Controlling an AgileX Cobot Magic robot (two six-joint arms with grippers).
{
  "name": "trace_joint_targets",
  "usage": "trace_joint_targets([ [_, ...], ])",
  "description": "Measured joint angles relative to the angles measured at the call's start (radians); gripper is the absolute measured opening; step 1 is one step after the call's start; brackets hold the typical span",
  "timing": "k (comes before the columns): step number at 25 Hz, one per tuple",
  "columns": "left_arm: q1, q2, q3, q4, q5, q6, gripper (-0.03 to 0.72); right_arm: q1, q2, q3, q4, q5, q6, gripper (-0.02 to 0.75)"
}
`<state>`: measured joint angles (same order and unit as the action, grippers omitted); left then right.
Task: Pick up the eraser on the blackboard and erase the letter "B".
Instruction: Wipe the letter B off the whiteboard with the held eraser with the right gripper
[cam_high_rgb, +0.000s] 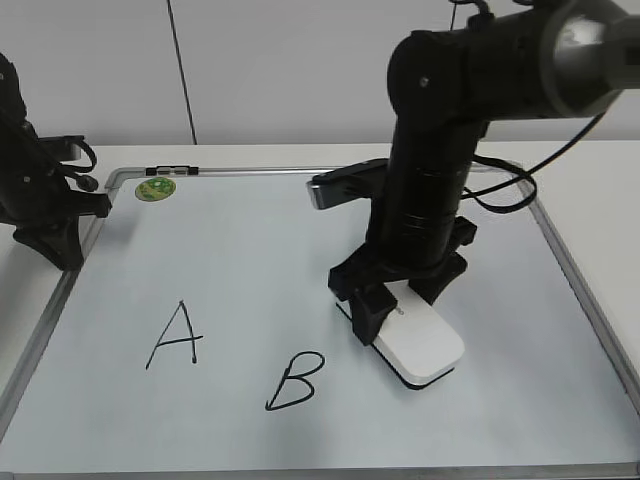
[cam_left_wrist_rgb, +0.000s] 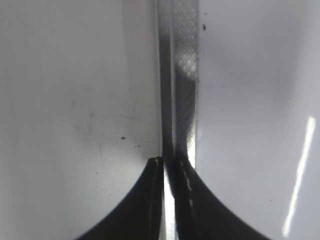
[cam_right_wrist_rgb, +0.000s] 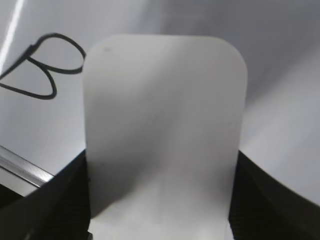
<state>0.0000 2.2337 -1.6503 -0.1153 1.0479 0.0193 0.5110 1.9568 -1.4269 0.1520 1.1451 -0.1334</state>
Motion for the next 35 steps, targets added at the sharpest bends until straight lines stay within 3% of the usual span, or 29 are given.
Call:
trace_joint_targets([
  [9,0.0,0.0,0.0,-0.002,0.0,0.0,0.027,0.104,0.152,-0.175,-0.046,0.019,0.041,0.522],
  [17,0.0,0.0,0.0,-0.004,0.0,0.0,0.027,0.147,0.212,-0.182,-0.048,-0.108,0.052,0.522],
  [35,0.0,0.0,0.0,-0.005,0.0,0.0,0.027,0.154,0.245,-0.205,-0.034,-0.094,0.059,0.522],
])
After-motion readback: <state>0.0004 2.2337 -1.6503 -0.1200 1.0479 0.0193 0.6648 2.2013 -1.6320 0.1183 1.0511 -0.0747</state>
